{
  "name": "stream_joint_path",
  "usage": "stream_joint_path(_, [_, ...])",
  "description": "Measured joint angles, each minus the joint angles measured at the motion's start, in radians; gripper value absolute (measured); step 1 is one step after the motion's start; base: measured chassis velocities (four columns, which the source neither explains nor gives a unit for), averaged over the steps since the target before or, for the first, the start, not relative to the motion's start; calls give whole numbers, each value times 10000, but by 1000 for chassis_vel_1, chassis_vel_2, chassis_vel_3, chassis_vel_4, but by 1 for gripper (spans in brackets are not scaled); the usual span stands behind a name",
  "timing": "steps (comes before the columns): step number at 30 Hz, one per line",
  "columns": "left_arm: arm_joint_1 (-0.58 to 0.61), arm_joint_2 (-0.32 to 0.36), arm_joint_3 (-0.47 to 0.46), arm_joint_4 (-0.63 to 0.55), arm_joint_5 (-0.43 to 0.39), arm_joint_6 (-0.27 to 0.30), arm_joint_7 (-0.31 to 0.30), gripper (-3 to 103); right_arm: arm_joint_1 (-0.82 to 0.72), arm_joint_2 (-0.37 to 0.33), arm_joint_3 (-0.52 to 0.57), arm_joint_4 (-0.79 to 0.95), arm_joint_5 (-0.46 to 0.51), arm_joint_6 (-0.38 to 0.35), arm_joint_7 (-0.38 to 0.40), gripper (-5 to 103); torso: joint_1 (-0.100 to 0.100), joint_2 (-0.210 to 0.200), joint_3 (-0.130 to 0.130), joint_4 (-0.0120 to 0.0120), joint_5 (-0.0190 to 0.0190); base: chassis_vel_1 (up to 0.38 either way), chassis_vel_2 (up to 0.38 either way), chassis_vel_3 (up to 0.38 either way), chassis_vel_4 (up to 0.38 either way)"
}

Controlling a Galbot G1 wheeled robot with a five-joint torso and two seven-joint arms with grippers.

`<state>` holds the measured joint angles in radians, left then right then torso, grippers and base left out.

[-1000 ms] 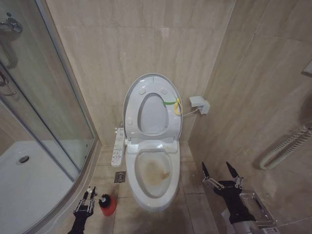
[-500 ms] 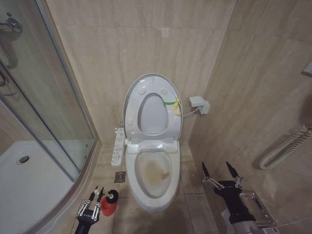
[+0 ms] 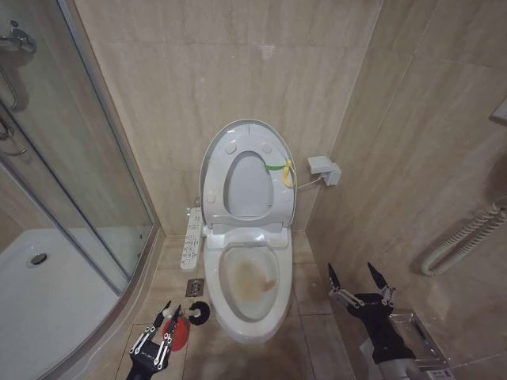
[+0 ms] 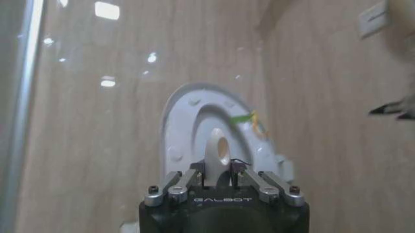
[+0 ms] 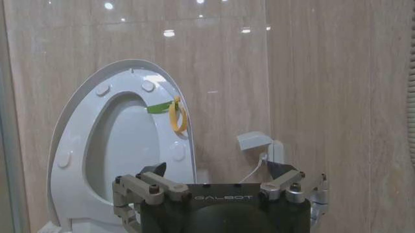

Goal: Open the toilet lid, clean the toilet bowl with a toilet brush, close the toilet lid, and flush.

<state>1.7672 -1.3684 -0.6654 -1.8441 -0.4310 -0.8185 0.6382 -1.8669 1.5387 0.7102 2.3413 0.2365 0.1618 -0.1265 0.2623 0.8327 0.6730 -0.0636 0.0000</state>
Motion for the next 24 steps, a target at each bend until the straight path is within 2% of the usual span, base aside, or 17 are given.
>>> stream_joint_path(2, [207,11,-61,-296,-215,3,448,24,0,0,0,0,0,0,0,100,0,0,0,-1,0,0,0,0,0])
stream_joint_path(9, [884,30,-206,-1013,-559,4,1079,24,0,0,0,0,0,0,0,100,0,0,0,0,-1,0,0,0,0])
stream_joint_path(11, [937,32,-220,-1093,-575,4,1102,24,0,0,0,0,0,0,0,100,0,0,0,0,0,0,0,0,0])
stream_joint_path(15, [1446,64,-276,-2013,-731,29,1188,24,0,0,0,0,0,0,0,100,0,0,0,0,0,0,0,0,0])
stream_joint_path(24, [1325,395,-225,-2580,-1147,446,1312,24,0,0,0,0,0,0,0,100,0,0,0,0,0,0,0,0,0])
